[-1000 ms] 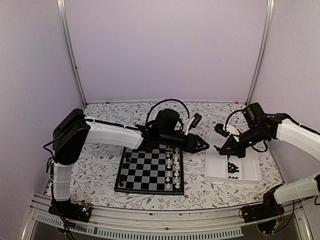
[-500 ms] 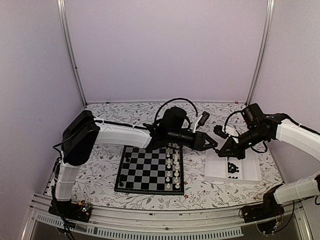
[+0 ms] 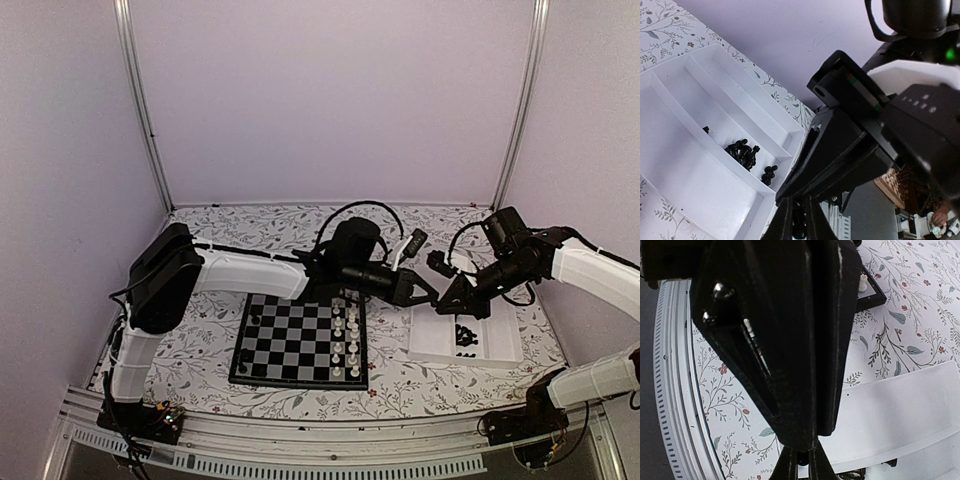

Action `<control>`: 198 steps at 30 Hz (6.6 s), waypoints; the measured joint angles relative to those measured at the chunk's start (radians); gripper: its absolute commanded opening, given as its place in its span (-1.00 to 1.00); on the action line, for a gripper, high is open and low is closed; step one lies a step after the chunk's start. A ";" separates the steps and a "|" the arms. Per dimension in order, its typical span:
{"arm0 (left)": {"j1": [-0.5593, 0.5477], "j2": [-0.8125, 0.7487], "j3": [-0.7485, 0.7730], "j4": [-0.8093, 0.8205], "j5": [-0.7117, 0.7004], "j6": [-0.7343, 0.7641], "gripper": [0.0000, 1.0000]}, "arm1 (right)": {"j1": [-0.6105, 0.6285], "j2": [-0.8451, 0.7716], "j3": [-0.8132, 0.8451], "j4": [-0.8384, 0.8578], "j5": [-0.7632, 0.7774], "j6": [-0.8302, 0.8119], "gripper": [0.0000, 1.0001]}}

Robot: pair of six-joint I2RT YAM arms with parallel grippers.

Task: Set up the chess pieces on the board
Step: Place the chess piece on the chessboard.

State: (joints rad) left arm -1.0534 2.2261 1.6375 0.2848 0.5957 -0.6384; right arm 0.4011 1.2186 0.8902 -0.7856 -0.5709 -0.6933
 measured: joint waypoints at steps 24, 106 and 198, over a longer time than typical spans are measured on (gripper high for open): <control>0.137 -0.467 -0.201 -0.632 -0.486 0.385 -1.00 | -0.029 0.118 -0.041 0.167 -0.002 -0.004 -1.00; 0.144 -0.487 -0.401 -0.164 -0.037 0.122 -0.28 | 0.163 0.178 0.298 0.008 -0.100 -0.024 -0.97; 0.107 -0.233 -0.371 0.270 0.026 -0.163 -0.84 | -0.126 0.061 0.278 0.204 -0.295 0.154 0.01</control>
State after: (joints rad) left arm -0.9466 1.9926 1.2663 0.5545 0.6220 -0.8017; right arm 0.2756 1.2797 1.1683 -0.5816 -0.8658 -0.5388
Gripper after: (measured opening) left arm 0.140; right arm 0.501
